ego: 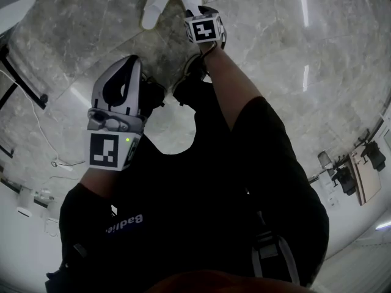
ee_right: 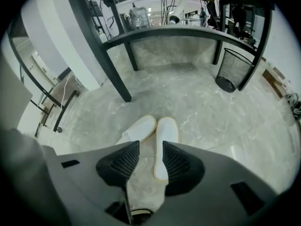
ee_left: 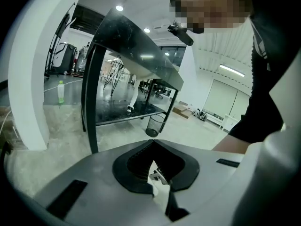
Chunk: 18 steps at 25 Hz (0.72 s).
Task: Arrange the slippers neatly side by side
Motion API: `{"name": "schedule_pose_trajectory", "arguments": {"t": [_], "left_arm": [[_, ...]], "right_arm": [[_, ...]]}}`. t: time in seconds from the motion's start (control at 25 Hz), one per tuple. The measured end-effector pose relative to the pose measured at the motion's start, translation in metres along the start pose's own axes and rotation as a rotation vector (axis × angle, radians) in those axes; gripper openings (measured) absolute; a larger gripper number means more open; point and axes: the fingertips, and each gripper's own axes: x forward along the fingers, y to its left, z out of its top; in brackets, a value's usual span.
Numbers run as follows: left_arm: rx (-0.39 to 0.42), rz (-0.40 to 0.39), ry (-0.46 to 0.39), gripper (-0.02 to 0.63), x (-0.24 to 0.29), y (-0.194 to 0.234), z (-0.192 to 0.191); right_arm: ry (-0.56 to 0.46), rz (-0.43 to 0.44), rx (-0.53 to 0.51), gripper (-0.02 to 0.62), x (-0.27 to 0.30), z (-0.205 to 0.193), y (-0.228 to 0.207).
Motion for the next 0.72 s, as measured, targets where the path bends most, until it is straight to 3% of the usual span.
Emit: {"name": "schedule_pose_trajectory", "arguments": {"t": [0.2, 0.32, 0.56, 0.72], "left_arm": [[-0.022, -0.022, -0.029, 0.002, 0.032, 0.022, -0.046], [-0.029, -0.042, -0.058, 0.002, 0.051, 0.036, -0.067], [0.115, -0.087, -0.211, 0.002, 0.070, 0.053, -0.045], [0.129, -0.101, -0.257, 0.002, 0.070, 0.068, -0.042]], "right_arm": [[0.012, -0.038, -0.089, 0.132, 0.078, 0.001, -0.016], [0.074, -0.075, -0.145, 0.132, 0.112, -0.006, -0.023], [0.089, -0.126, -0.182, 0.131, 0.168, -0.008, -0.043], [0.070, -0.162, -0.179, 0.130, 0.188, -0.009, -0.054]]}}
